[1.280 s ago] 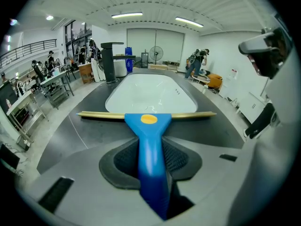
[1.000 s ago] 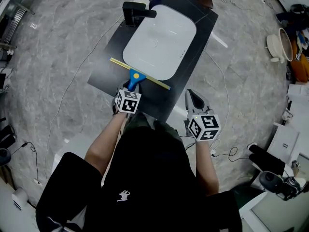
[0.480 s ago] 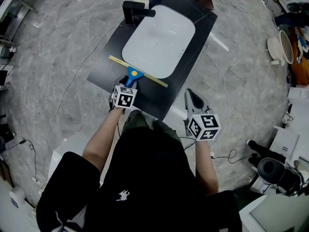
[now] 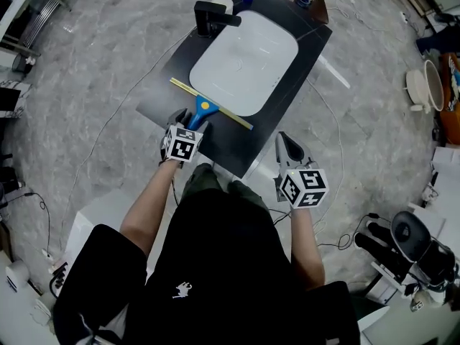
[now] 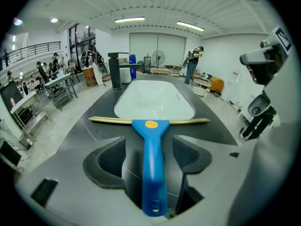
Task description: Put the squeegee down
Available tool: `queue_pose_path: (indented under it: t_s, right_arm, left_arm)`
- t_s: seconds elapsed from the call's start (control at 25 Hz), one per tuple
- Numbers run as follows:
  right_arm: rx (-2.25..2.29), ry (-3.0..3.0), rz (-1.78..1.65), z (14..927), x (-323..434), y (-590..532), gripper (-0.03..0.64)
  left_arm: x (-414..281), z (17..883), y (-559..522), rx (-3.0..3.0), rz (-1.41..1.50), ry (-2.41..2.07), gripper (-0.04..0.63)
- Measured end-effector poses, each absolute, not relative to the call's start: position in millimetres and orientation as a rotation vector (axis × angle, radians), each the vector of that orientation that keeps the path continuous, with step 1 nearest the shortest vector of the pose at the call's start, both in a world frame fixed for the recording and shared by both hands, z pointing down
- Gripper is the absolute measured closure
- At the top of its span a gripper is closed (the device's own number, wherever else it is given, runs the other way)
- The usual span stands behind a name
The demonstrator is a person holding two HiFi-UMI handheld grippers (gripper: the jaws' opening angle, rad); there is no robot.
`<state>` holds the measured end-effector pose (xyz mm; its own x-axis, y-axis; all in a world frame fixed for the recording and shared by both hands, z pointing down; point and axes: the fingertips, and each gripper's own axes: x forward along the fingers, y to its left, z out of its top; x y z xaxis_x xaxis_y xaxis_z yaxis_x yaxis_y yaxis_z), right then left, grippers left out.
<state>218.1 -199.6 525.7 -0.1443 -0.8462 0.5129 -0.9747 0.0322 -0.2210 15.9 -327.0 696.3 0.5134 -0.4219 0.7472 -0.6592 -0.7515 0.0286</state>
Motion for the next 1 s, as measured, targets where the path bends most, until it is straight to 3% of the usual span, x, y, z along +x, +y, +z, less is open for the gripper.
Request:
queue_pose_path:
  t_s: [0.12, 0.32, 0.64, 1.0]
  right_arm:
    - [1.841, -2.127, 0.765, 522, 216, -203, 0.615]
    - [1.782, -2.239, 0.726, 509, 212, -205, 0.615]
    - [1.627, -2.418, 0.629, 485, 202, -192, 0.615]
    - [1.473, -2.562, 0.588, 474, 192, -171, 0.615]
  left_arm:
    - [10, 675, -323, 2.462, 1.008, -0.996, 0.285]
    - [1, 636, -312, 2.474, 0.865, -1.165, 0.355]
    - [-8, 568, -276, 2.436, 0.677, -1.421, 0.57]
    - [-17, 508, -211, 2.398, 0.535, -1.563, 0.592]
